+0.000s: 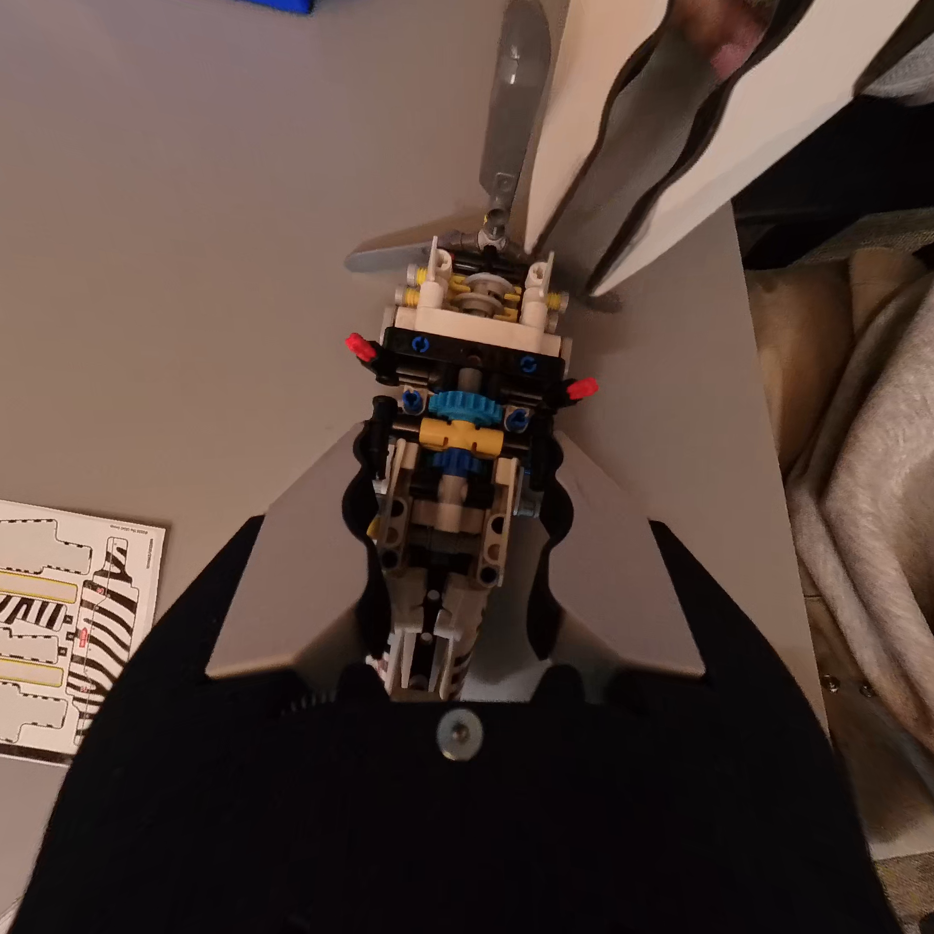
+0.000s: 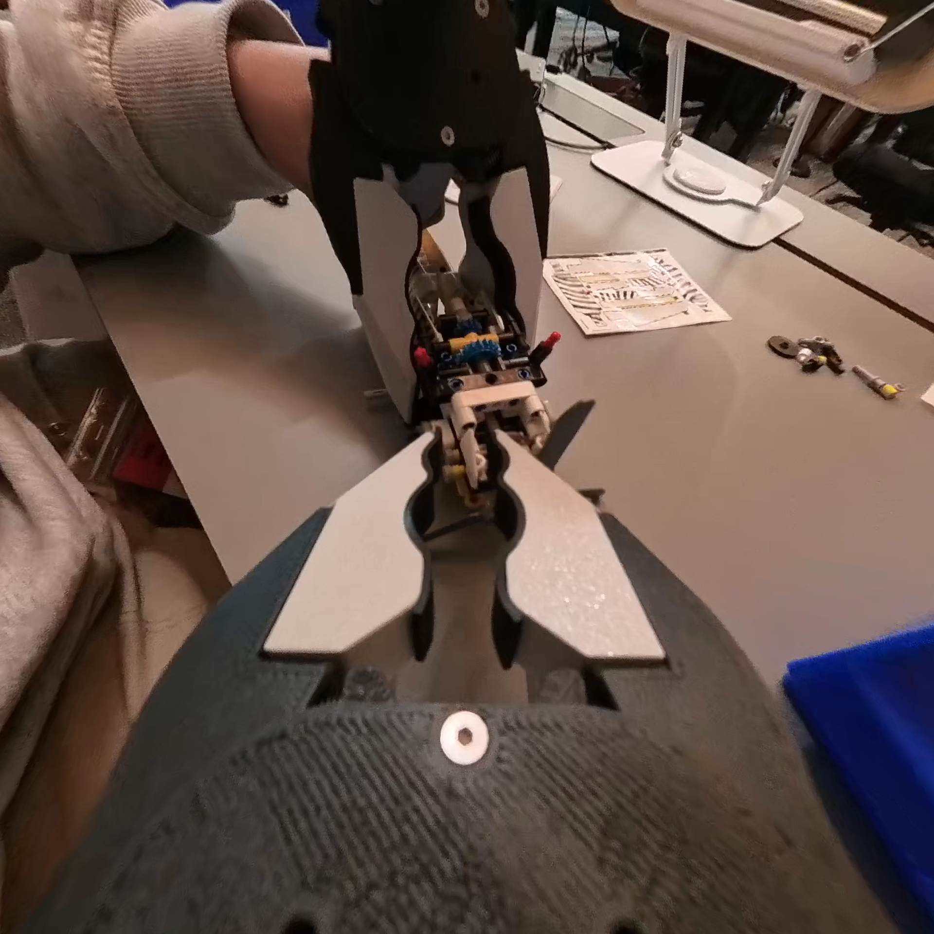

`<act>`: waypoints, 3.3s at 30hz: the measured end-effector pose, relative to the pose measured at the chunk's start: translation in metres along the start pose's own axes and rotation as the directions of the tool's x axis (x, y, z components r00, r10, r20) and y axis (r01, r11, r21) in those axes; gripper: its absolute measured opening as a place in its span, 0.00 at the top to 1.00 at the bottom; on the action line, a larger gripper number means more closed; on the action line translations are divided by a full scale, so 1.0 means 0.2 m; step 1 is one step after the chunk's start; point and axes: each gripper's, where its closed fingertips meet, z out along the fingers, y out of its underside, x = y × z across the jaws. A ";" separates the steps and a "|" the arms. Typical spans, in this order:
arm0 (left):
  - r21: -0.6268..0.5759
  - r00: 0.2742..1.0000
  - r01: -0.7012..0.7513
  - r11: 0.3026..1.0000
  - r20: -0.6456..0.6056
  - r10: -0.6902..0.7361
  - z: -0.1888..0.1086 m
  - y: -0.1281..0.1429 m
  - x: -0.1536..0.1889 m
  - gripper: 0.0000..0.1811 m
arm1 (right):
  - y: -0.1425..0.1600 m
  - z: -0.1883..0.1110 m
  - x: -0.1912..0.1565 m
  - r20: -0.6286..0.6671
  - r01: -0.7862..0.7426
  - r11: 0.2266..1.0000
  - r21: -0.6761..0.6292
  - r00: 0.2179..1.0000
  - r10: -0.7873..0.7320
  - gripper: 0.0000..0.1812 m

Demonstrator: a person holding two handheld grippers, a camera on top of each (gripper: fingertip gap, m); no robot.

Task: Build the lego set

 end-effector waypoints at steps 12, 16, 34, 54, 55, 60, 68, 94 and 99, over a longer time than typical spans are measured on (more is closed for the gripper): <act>0.010 1.000 0.003 1.000 -0.015 -0.003 0.00 -0.01 0.01 0.66 | 0.07 0.02 0.01 0.026 0.025 0.998 -0.062 0.999 -0.024 0.97; -0.001 1.000 0.007 1.000 -0.006 -0.007 0.01 -0.01 0.00 0.66 | 0.07 0.02 0.01 0.037 0.027 0.996 -0.089 0.999 -0.024 0.97; 0.010 1.000 0.014 1.000 -0.018 -0.014 0.00 0.00 -0.01 0.66 | 0.05 0.04 0.02 0.061 0.096 0.993 -0.073 0.994 -0.092 0.98; 0.014 1.000 -0.024 1.000 -0.007 0.024 -0.01 0.01 -0.01 0.66 | 0.03 0.07 0.00 0.062 0.099 0.994 -0.043 0.993 -0.096 0.99; 0.016 1.000 -0.025 1.000 -0.006 0.025 -0.01 0.01 -0.01 0.66 | 0.03 0.06 0.00 0.052 0.101 0.994 -0.043 0.994 -0.099 0.99; 0.031 1.000 -0.015 0.999 -0.013 0.016 -0.01 0.01 -0.01 0.66 | 0.04 0.00 0.02 0.024 0.075 0.997 -0.021 0.997 -0.074 0.99; 0.030 1.000 -0.014 0.999 -0.016 0.014 -0.01 0.01 -0.01 0.66 | 0.08 -0.01 0.01 0.088 0.007 1.000 -0.012 0.996 -0.005 0.98; 0.029 1.000 -0.008 1.000 -0.014 0.008 -0.01 0.02 -0.03 0.66 | 0.06 0.04 0.02 0.153 -0.011 0.999 -0.039 0.988 0.017 1.00; 0.033 1.000 -0.006 0.999 -0.009 0.007 -0.01 0.02 -0.03 0.66 | 0.06 0.05 0.02 0.147 0.002 0.999 -0.042 0.989 0.005 1.00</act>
